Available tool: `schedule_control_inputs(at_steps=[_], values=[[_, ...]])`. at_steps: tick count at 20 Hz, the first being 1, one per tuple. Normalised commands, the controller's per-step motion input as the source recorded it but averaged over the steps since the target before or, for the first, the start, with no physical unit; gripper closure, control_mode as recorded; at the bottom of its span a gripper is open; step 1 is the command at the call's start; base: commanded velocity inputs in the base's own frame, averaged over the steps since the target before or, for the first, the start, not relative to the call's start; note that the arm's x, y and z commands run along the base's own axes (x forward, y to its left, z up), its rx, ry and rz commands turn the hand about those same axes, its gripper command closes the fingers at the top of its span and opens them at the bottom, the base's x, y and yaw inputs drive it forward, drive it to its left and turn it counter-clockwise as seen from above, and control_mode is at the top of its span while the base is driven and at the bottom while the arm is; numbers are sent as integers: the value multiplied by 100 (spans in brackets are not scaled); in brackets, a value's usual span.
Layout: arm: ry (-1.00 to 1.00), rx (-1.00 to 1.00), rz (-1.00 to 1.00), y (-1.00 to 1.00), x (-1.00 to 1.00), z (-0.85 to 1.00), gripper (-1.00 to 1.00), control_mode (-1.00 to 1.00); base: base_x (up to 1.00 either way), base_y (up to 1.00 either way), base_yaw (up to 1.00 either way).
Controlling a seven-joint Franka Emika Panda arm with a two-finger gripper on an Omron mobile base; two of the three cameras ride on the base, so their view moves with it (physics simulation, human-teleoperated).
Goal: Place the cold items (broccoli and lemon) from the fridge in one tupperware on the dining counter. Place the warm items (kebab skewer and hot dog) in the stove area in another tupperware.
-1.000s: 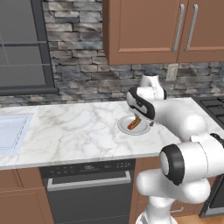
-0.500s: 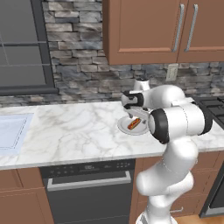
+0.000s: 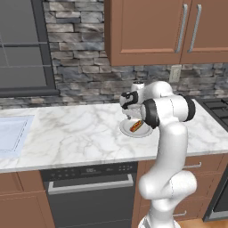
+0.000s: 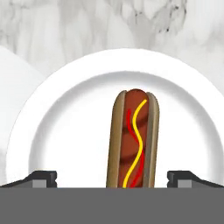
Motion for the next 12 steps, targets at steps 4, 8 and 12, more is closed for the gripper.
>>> schedule_control_inputs(at_steps=[4,8,12], values=[[14,0,-3,-8,4,-34,-100,-100,0,0,0],[8,0,-10,-1,-28,-6,-100,-100,0,0,0],[0,0,-12,0,-39,-7,-100,-100,0,0,0]])
